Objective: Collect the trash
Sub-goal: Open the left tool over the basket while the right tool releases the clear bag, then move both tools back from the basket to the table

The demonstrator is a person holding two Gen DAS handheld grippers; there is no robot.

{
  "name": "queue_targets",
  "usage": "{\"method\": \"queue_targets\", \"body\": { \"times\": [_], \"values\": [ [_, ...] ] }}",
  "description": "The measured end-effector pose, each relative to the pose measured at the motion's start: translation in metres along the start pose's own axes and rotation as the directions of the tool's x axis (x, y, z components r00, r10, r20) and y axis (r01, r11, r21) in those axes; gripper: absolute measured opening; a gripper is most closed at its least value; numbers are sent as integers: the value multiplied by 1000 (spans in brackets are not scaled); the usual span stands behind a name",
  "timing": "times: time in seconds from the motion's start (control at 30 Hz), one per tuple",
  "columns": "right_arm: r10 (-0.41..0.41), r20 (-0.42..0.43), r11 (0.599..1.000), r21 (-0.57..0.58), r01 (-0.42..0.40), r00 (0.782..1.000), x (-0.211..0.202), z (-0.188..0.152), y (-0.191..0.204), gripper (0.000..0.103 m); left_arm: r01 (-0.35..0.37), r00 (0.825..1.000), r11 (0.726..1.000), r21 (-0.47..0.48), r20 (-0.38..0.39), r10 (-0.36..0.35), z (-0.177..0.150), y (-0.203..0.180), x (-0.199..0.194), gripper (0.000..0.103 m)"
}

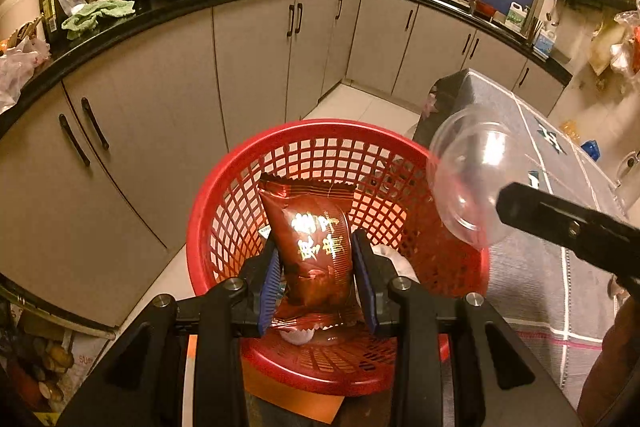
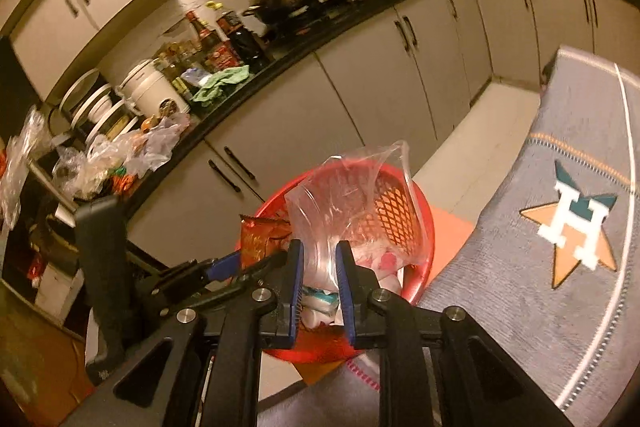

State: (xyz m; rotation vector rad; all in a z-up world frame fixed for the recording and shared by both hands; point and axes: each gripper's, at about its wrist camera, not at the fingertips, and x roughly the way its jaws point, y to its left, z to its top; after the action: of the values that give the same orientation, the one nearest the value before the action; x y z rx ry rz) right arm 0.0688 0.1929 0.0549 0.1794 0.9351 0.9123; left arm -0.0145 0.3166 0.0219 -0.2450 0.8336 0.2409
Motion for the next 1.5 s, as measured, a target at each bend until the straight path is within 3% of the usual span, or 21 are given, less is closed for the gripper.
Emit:
{"method": "queue_targets", "body": {
  "times": [0.07, 0.17, 0.27, 0.5, 0.6, 0.8, 1.03, 1.3, 1.5],
  "values": [
    [6, -1, 1000, 25, -6, 1000, 4, 2, -6, 20, -2, 1000, 1000, 0, 4, 2, -1, -1, 1, 33],
    [31, 2, 998, 50, -32, 1000, 1, 4, -10, 31, -6, 1000, 1000, 4, 12, 6, -1, -2, -1, 34],
    [31, 28, 998, 48, -32, 999, -13, 4, -11, 31, -10, 1000, 1000, 0, 18, 10, 1, -2, -3, 45],
    [-25, 119, 998, 52, 19, 993, -74, -13, -19, 45, 13, 999, 1000, 15, 50, -14, 2, -14, -23, 48],
    [-42, 143, 997, 77, 31, 989, -101, -28, -31, 45, 22, 997, 998, 58, 73, -26, -1, -33, -37, 54],
    [-97, 205, 984, 164, 64, 974, -164, -67, -61, 46, 95, 991, 985, 147, 78, -108, -13, -87, -58, 55],
    [-183, 259, 965, 230, 124, 948, -232, -105, -96, 46, 152, 986, 958, 244, 35, -166, -36, -154, -64, 56],
    [-329, 311, 894, 406, 189, 891, -314, -148, -165, 50, 185, 982, 921, 344, -20, -190, -62, -219, -61, 56],
    [-452, 257, 802, 536, 263, 854, -344, -166, -212, 55, 202, 978, 891, 406, -40, -204, -78, -254, -62, 57]
  ]
}}
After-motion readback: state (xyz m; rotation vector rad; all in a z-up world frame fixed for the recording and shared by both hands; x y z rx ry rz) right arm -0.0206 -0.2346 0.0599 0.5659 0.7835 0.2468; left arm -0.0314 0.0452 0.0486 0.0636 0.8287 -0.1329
